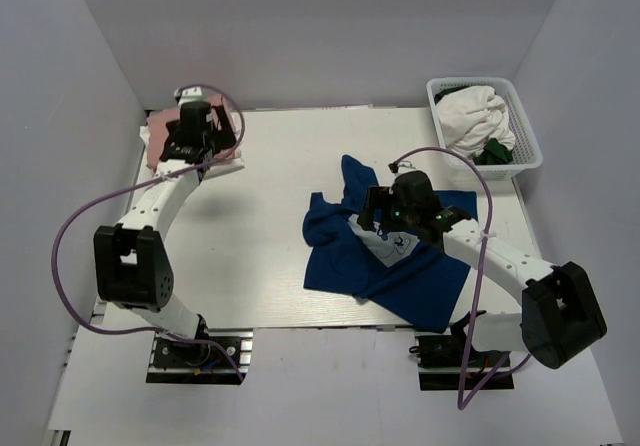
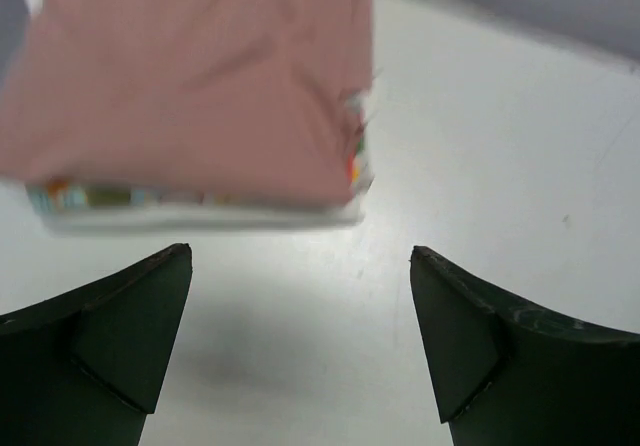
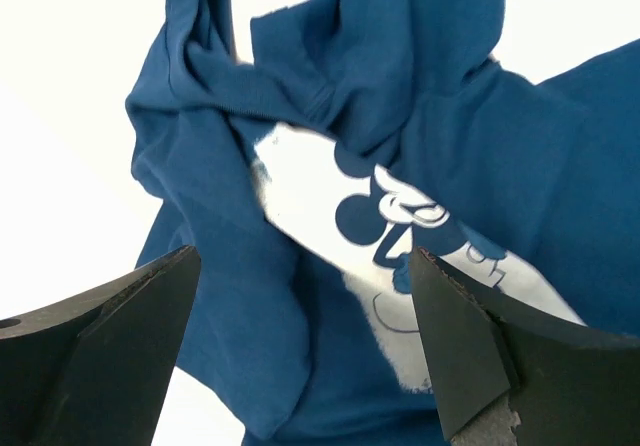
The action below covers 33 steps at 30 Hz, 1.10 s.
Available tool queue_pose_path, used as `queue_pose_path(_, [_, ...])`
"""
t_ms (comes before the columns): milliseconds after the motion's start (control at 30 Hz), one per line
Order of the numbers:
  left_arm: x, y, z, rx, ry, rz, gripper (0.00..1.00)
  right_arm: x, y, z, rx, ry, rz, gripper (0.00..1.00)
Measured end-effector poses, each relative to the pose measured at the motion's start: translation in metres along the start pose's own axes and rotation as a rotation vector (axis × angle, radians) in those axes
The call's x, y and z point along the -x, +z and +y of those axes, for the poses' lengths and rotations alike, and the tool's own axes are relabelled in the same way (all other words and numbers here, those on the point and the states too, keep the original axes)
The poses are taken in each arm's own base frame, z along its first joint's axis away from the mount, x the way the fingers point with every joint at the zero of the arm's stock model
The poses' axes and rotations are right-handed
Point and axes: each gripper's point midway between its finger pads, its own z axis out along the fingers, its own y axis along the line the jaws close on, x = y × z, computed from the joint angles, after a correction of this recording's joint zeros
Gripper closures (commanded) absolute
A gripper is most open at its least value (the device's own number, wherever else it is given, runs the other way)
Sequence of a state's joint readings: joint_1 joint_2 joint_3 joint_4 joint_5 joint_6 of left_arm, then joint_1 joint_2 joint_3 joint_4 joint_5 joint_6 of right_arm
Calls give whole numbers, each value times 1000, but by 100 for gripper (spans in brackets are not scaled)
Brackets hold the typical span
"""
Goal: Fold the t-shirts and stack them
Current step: Flatten out the tshirt
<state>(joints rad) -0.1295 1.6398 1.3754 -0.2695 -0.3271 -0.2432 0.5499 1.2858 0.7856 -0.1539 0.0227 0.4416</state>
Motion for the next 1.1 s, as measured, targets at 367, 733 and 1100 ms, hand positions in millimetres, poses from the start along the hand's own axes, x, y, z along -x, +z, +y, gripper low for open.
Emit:
queue_pose_path(367, [-188,-16,73,103,-152,418,0,-10,1,9,63,5,36,10])
queue_pose_path(733, [-174,73,92,84,-138,385,0,-11,9,13,78,17,61,10])
queue_pose_path(1100, [-146,128,123,96,-66,352,0,13,27,17,44,17,45,10])
